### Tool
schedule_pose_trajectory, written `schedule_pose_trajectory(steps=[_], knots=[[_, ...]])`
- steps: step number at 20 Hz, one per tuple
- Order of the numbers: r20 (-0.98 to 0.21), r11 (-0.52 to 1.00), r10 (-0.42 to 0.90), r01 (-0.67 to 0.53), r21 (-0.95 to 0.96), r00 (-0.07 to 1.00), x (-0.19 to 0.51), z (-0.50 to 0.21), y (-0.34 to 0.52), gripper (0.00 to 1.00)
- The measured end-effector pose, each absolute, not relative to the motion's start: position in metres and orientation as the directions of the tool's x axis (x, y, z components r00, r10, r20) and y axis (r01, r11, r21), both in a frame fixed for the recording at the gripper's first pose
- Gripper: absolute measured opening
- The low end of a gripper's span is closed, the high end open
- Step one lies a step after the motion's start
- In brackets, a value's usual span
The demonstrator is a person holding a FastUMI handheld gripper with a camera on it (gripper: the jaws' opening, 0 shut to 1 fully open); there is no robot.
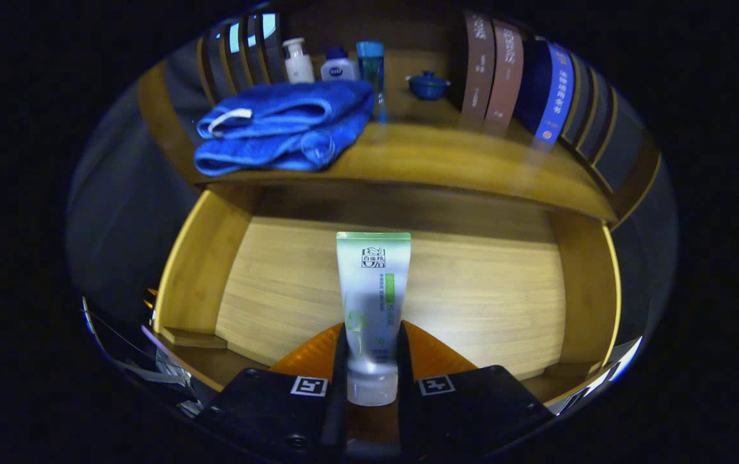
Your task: Pull open the drawer, take out the items inside it, and place them on the countertop above the cabinet.
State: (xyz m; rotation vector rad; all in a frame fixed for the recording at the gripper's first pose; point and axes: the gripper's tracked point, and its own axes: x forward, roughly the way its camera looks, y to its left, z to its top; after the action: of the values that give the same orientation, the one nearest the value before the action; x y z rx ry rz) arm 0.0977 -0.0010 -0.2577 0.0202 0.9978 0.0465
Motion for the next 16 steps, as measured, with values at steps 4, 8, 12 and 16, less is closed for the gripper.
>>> schedule_pose_trajectory(steps=[4,8,12,16], knots=[[-0.775,0.999,0.035,-0.005,0.041,0.631,0.119,-0.206,-0.016,0.36],[-0.749,0.999,0.027,0.012,0.046,0.662,0.164,-0.181,-0.025,0.36],[-0.750,0.996,0.016,0.052,0.067,0.662,0.219,-0.176,-0.040,0.36],[-0.769,0.997,-0.004,0.064,0.049,0.639,0.270,-0.181,-0.048,0.36]])
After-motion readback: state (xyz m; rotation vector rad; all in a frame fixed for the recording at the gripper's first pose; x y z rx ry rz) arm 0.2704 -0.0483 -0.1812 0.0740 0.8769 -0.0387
